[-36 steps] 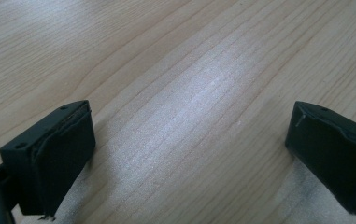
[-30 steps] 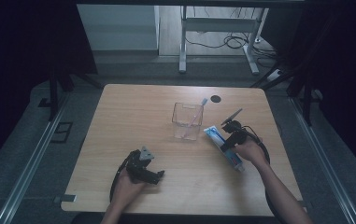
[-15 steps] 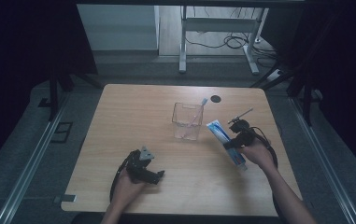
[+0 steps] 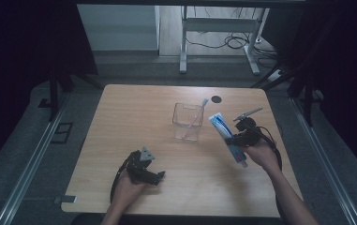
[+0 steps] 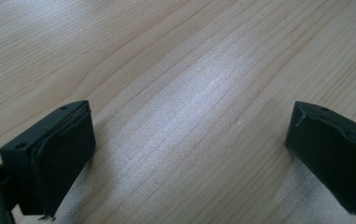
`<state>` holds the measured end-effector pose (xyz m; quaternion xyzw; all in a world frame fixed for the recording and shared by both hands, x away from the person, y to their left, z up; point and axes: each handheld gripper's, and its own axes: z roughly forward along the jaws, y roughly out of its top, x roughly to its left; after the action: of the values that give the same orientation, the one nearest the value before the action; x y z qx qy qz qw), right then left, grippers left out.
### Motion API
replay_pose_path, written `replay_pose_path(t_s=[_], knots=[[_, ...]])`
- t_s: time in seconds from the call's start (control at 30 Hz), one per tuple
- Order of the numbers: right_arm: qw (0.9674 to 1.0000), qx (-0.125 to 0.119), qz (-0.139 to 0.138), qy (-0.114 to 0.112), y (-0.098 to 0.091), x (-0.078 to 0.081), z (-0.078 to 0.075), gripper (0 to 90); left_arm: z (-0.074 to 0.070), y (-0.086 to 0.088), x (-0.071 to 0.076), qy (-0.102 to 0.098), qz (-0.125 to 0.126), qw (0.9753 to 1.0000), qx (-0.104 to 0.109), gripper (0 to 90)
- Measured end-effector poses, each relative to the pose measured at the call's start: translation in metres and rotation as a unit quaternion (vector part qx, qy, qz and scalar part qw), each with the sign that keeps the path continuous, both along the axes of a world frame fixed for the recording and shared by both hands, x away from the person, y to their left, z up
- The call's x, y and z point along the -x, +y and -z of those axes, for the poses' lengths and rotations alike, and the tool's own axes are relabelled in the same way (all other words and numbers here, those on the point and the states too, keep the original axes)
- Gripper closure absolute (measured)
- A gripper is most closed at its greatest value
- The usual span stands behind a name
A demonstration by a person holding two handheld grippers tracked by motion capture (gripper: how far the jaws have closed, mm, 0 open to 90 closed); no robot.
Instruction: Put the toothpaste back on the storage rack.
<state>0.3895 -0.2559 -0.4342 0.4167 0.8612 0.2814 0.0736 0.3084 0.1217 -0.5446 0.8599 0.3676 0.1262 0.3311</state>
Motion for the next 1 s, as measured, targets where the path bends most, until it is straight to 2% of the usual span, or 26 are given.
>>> replay_pose_path(t_s=[0.23, 0.37, 0.7, 1.0], knots=[[0.9995, -0.017, -0.001, -0.025, 0.004, 0.003, -0.01, 71.9, 0.0, 0.0, 0.0, -0.001, 0.001, 1.0, -0.001, 1.5], [0.9984, -0.032, -0.002, -0.046, 0.007, 0.004, -0.017, 71.9, 0.0, 0.0, 0.0, 0.0, 0.0, 1.0, 0.0, 1.5], [0.9952, -0.055, -0.005, -0.081, 0.017, 0.003, -0.032, 71.9, 0.0, 0.0, 0.0, -0.001, 0.0, 1.0, 0.0, 1.5], [0.9923, -0.075, -0.006, -0.098, 0.028, -0.004, -0.042, 71.9, 0.0, 0.0, 0.0, -0.001, 0.0, 1.0, 0.0, 1.6]])
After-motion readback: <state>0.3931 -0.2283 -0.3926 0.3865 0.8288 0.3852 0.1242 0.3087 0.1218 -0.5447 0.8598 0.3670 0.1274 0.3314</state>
